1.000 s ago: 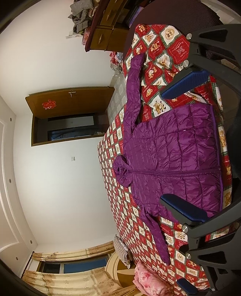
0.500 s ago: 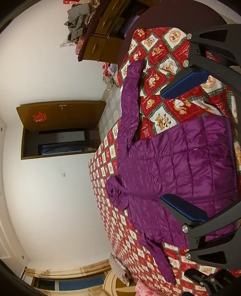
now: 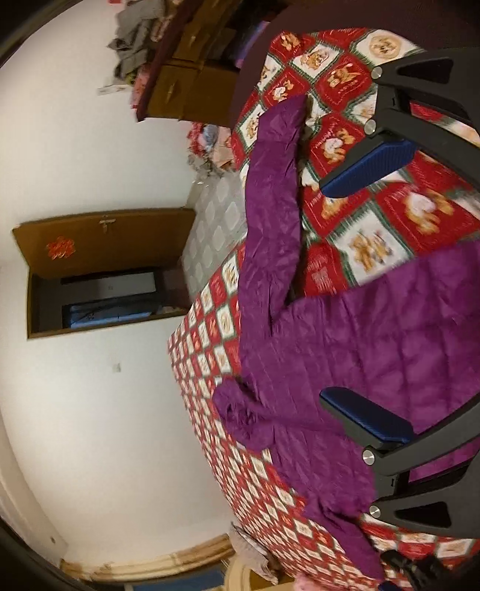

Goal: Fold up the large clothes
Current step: 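Grasp the purple jacket's sleeve with the right gripper and lift it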

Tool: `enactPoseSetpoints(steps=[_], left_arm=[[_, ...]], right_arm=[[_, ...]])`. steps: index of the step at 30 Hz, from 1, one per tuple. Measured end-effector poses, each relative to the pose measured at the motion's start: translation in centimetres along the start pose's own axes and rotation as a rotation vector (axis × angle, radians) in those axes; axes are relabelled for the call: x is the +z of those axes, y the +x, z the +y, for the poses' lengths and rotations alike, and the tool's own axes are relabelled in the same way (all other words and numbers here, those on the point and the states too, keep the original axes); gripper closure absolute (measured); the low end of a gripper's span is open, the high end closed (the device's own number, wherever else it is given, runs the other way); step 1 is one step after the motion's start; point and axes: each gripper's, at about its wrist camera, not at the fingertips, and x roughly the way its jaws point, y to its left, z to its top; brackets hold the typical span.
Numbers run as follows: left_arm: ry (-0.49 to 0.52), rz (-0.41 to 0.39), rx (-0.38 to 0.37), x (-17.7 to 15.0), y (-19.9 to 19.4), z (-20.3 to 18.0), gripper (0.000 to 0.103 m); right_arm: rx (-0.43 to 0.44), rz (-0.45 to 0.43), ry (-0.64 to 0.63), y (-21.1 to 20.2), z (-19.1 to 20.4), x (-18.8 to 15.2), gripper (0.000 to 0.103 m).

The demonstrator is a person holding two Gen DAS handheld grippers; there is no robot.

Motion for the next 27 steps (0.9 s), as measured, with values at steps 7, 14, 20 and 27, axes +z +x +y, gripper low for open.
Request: enactPoseSetpoints(steps=[7,14,20,27], left_arm=[[0.006,0.058,0.031,1.9,5.4,-0.2,0.0],[-0.016,0.121,0.076,1.9,11.3,-0.4,0.0],[-0.005,0.15,0.103,1.2,14.3,-1.3,0.0],[0.001,0.191,0.084,0.4,15.2,-2.2,0.0]], right_arm=[[-0.273,0.026,0.185,7.8,-12.4,3.2,0.001],[-0.407,0.123,0.527,14.4,-24.7,2.8,0.025],[-0.4,0.198,0.484,18.0,-25.3,2.1,0.043],[-0.438,0.206,0.371,18.5,-24.8,1.9,0.076]])
